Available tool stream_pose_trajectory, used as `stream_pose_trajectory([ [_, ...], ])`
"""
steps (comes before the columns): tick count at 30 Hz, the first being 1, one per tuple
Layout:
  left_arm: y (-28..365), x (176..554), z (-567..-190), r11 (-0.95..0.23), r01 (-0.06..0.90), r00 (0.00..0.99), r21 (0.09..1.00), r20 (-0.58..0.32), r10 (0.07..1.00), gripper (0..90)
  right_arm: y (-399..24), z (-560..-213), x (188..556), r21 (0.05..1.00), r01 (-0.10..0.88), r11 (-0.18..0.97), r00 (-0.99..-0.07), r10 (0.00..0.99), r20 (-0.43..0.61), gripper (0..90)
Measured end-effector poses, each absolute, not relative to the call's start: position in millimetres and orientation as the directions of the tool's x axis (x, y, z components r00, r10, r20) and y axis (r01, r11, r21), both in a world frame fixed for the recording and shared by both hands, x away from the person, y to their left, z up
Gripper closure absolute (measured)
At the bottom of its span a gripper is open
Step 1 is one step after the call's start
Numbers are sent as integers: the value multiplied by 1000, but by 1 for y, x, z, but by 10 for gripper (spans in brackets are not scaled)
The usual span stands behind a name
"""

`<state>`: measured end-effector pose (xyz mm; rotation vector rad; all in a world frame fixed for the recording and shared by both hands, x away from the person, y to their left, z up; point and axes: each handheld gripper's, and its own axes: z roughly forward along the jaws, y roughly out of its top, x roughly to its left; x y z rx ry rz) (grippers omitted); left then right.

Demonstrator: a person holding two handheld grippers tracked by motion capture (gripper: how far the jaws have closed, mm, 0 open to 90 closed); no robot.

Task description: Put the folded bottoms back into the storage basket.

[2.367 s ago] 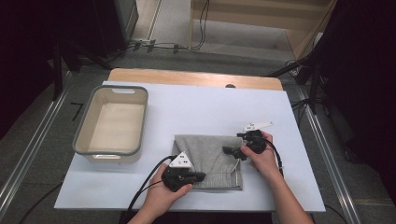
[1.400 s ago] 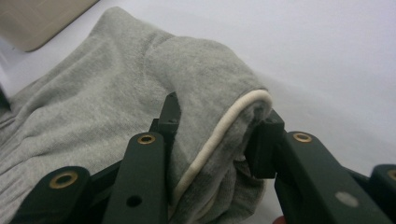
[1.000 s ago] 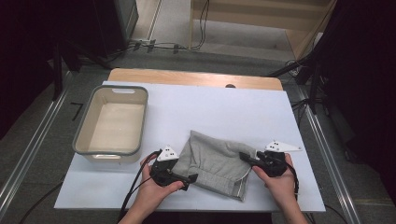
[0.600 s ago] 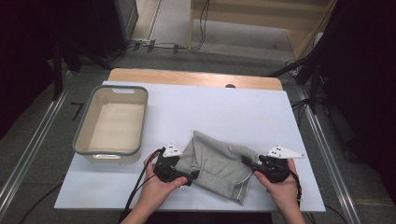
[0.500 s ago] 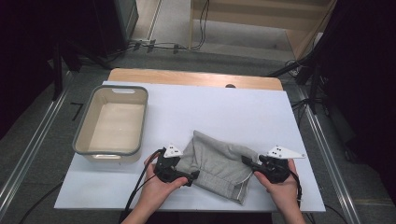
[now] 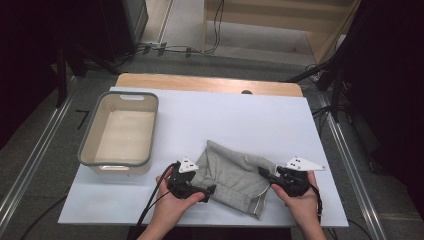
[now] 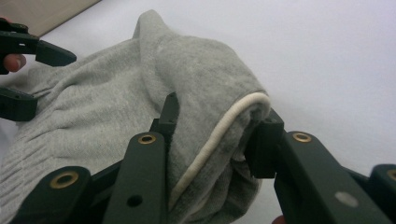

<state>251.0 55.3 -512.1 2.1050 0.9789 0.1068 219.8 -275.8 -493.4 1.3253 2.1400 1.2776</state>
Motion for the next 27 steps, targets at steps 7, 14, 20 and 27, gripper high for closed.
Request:
stream_pose_trajectory([
  [7,53,247,-511,-404,593,721,696,-235,652,102,-276,-495,221,814,555,171,-520,836,178,632],
  [14,56,244,-508,-409,594,688,693,-173,705,0,-275,-494,219,817,547,180,-525,834,168,631],
  [20,57,246,-511,-395,627,675,671,-217,705,0,-275,-495,219,816,548,183,-526,834,167,631],
  [27,49,242,-512,-365,636,694,680,-297,655,8,-274,-495,220,816,548,184,-524,836,163,631],
])
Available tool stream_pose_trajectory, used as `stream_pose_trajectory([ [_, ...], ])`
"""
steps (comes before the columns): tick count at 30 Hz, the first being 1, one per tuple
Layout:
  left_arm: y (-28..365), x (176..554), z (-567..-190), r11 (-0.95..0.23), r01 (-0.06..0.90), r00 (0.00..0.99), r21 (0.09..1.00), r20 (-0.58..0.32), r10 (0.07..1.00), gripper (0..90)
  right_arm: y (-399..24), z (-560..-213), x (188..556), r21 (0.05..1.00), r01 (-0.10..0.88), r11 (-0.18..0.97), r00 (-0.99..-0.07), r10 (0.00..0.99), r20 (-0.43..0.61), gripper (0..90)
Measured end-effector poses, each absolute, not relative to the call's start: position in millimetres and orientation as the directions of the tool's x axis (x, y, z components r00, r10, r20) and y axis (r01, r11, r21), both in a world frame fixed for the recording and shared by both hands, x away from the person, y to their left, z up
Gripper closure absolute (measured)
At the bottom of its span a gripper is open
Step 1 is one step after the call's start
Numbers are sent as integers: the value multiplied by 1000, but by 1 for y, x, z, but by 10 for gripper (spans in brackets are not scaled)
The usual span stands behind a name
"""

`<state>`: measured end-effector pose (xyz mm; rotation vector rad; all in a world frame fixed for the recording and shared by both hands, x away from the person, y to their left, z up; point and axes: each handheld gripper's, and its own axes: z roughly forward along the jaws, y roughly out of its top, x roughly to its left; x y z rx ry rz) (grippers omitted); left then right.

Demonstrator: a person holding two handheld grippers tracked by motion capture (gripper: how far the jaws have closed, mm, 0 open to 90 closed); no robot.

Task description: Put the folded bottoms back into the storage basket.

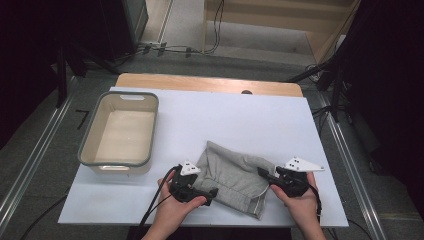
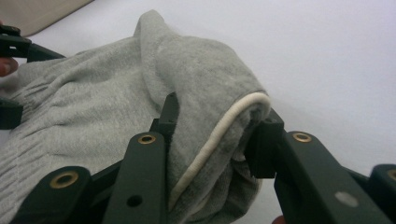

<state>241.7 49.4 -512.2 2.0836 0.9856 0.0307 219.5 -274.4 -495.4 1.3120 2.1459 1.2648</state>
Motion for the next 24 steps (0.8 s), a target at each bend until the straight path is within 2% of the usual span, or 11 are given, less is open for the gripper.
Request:
stream_pose_trajectory([
  [3,48,240,-512,-340,644,686,686,-320,653,61,-274,-495,219,817,547,183,-524,836,163,631],
  [5,49,240,-513,-314,657,679,685,-358,641,170,-274,-496,220,818,546,183,-524,836,163,631],
  [7,46,238,-513,-319,652,679,688,-343,649,214,-273,-496,219,817,548,181,-522,837,165,631],
  [10,43,237,-513,-329,651,690,684,-352,633,342,-273,-496,219,817,547,181,-521,838,164,631],
  [12,43,236,-514,-318,656,692,684,-378,615,467,-273,-496,219,818,546,179,-520,838,164,631],
  [16,42,233,-510,-330,616,719,715,-339,607,597,-273,-495,219,823,539,180,-520,840,157,632],
  [19,43,231,-507,-330,588,733,738,-315,603,637,-272,-493,218,829,533,167,-518,840,163,632],
  [24,48,228,-496,-301,542,749,785,-288,597,649,-272,-487,218,845,513,150,-516,841,164,633],
])
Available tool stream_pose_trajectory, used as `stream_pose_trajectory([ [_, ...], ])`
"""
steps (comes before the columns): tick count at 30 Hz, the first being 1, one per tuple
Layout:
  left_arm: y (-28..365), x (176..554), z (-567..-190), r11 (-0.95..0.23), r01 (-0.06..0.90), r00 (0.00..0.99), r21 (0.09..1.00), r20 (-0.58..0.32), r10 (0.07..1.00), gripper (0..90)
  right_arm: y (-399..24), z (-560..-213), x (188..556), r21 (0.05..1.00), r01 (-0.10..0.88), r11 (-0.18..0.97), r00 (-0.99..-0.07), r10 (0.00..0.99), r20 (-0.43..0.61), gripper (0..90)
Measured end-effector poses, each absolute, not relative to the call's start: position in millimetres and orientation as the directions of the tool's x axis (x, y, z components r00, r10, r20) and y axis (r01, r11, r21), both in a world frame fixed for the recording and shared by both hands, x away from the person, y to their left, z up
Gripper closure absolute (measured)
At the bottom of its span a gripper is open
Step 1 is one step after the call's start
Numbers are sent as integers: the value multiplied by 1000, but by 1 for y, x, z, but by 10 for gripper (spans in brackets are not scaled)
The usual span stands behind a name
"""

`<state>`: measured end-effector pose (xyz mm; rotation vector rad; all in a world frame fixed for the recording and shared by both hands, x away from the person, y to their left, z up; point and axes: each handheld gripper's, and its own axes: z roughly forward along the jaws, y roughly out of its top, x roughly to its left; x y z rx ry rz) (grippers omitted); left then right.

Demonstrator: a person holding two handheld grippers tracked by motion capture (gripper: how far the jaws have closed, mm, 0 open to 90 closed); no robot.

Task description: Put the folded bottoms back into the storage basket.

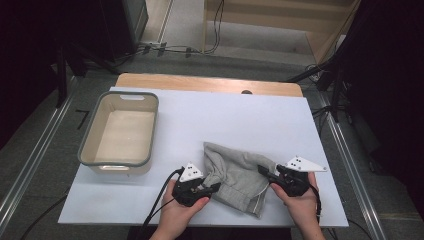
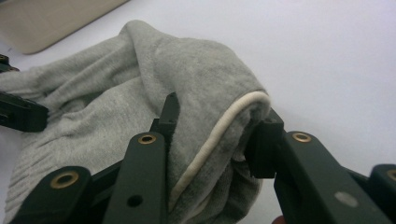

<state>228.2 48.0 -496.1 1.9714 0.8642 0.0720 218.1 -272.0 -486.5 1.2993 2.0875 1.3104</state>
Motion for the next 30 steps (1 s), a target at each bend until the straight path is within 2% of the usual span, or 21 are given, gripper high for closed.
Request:
stream_pose_trajectory([
  [9,62,227,-473,-256,450,769,856,-225,598,649,-266,-470,223,869,478,129,-518,840,161,633],
  [30,97,237,-444,-160,382,742,910,-199,641,650,-236,-437,259,896,428,120,-556,816,156,633],
])
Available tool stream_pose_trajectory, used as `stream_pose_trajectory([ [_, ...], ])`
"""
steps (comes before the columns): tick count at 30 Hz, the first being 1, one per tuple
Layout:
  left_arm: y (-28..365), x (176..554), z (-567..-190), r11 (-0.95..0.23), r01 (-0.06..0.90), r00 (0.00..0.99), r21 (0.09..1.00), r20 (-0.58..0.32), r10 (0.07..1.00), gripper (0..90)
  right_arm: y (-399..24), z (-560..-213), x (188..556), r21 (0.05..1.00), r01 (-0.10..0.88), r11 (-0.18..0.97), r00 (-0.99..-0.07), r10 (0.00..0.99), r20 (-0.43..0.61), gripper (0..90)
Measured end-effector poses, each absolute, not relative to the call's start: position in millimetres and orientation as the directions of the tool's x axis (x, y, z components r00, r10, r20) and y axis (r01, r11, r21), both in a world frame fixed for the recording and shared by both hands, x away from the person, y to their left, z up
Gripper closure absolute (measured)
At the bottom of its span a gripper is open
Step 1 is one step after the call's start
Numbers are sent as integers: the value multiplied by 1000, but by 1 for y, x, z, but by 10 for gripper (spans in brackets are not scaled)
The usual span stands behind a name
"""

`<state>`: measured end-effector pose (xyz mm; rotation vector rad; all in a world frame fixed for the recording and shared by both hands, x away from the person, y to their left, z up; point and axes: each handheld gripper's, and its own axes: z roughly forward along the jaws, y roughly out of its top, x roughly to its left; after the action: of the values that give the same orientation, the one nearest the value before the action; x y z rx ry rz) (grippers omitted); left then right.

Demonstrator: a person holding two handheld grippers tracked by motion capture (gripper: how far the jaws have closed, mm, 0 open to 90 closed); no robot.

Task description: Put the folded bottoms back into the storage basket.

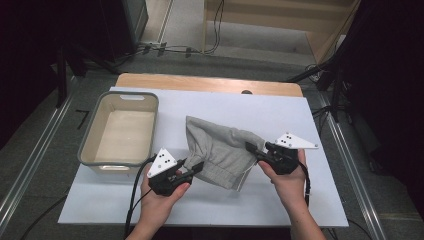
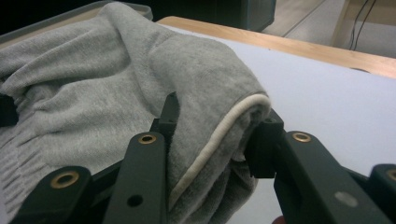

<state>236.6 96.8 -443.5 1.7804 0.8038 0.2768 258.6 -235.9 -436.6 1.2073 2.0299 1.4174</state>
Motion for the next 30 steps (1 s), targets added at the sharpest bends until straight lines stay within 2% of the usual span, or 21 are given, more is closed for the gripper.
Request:
stream_pose_trajectory([
  [30,152,249,-414,-76,318,678,945,-171,715,650,-179,-400,304,922,358,144,-634,763,127,635],
])
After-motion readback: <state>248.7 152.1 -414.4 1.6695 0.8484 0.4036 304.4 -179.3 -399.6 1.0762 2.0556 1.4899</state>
